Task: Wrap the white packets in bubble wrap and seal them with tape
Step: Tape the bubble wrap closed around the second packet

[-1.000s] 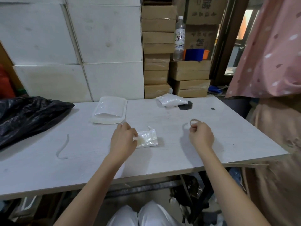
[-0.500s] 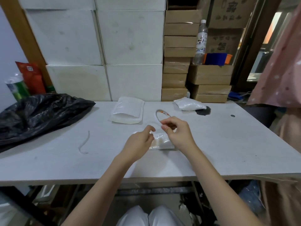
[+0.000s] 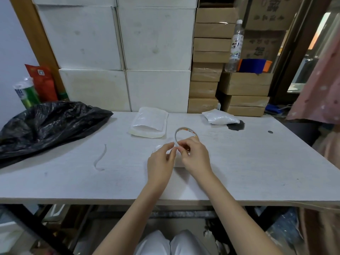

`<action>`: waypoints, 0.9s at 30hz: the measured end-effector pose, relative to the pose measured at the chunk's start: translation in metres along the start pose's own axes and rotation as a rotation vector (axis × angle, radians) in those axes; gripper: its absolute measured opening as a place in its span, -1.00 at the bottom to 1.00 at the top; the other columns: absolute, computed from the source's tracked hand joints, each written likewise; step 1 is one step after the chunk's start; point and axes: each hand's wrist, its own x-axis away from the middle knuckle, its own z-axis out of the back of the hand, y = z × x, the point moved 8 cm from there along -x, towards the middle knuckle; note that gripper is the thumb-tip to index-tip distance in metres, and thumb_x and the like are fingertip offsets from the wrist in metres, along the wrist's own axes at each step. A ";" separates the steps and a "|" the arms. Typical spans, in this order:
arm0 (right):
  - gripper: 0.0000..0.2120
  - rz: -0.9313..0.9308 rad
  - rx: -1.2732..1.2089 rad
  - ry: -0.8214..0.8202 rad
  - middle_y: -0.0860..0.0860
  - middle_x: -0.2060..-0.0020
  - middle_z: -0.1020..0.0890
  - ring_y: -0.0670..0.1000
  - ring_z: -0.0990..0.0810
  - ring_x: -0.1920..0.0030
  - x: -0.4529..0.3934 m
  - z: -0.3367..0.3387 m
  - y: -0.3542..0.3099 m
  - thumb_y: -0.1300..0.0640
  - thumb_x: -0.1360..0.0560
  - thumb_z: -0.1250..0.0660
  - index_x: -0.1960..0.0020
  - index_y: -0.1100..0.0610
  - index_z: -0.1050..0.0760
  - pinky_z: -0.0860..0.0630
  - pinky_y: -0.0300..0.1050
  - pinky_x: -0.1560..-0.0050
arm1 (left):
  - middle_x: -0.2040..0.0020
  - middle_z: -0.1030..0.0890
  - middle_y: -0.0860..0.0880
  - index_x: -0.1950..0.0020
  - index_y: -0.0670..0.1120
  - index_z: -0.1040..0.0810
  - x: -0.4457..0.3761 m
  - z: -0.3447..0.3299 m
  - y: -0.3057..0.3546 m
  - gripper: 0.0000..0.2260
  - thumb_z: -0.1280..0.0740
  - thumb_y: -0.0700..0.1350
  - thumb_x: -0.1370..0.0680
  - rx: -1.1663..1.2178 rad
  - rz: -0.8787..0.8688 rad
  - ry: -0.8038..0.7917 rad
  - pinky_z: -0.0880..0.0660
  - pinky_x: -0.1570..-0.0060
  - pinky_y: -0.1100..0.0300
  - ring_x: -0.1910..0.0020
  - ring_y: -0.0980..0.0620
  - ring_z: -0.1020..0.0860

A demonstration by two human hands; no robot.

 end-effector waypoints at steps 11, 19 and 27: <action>-0.88 0.046 0.088 -0.007 0.01 0.09 -0.58 0.02 -0.53 0.05 0.003 -0.006 -0.003 0.20 -0.51 -0.30 0.02 0.16 -0.60 -0.37 -0.19 0.12 | 0.00 -0.63 0.14 -0.11 -0.02 -0.55 0.001 0.003 -0.005 -0.85 -0.29 -0.07 -0.55 0.093 0.018 0.048 -0.48 0.04 0.23 0.07 0.12 -0.62; -0.75 0.207 0.100 -0.149 0.03 0.08 -0.53 0.05 -0.49 0.00 0.008 -0.009 -0.008 0.30 -0.45 -0.29 -0.10 0.16 -0.57 -0.41 -0.11 0.01 | 0.11 -0.62 0.17 0.08 -0.02 -0.54 -0.002 0.005 -0.010 -0.98 -0.32 -0.11 -0.53 0.222 0.051 0.012 -0.50 0.07 0.20 0.10 0.15 -0.61; -0.74 0.418 0.387 -0.114 -0.05 0.26 -0.58 -0.01 -0.59 0.20 0.000 0.005 -0.013 -0.03 -0.46 -0.19 0.03 0.01 -0.62 -0.24 -0.08 -0.18 | 0.03 -0.45 0.00 0.11 -0.15 -0.52 -0.010 0.004 -0.010 -0.96 -0.30 -0.23 -0.53 0.243 0.070 -0.063 -0.38 0.18 0.60 0.13 0.26 -0.50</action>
